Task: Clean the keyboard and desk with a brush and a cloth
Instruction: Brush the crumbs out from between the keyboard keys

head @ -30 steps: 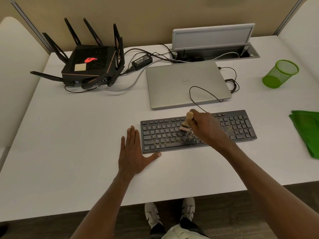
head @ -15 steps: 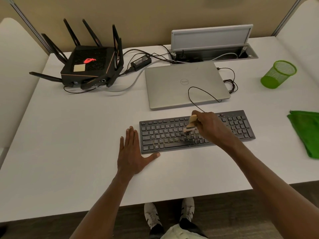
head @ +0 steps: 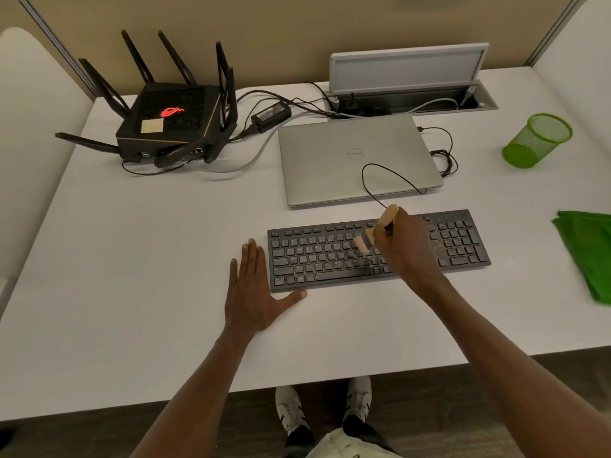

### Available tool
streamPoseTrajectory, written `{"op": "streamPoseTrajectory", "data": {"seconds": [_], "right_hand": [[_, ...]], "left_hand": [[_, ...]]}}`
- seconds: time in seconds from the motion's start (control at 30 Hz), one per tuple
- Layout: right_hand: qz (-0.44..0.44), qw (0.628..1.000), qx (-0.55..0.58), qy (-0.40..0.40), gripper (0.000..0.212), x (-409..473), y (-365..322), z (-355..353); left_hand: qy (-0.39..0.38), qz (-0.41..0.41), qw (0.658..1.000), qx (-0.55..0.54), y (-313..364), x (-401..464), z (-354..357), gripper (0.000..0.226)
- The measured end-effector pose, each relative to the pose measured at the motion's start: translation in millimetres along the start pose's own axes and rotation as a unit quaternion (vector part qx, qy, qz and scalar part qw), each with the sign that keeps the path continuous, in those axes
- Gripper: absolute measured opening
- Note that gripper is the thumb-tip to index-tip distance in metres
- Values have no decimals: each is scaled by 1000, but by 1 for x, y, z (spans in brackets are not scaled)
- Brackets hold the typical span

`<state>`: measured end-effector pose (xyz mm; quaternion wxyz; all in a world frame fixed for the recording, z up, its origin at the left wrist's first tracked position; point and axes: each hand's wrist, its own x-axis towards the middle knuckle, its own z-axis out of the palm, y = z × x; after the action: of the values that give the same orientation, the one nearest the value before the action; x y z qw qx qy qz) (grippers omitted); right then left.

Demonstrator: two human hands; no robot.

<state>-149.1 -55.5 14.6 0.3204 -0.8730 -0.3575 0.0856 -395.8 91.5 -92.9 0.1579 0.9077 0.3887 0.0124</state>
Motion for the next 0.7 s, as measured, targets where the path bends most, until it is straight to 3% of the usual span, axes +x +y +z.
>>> {"op": "streamPoseTrajectory", "data": {"seconds": [0.2,0.4,0.7], "right_hand": [[8,1000,2,25,12,8,-6,-6],[3,1000,-18,-17,13,1,-1,-6],[-1,1000,-2,1,13,-5,-10,10]], "left_hand": [[4,2,1000,-2,1,1,0,139],[4,1,1000,4,0,1,1,140],[4,-3,1000,-4,0,1,1,139]]}}
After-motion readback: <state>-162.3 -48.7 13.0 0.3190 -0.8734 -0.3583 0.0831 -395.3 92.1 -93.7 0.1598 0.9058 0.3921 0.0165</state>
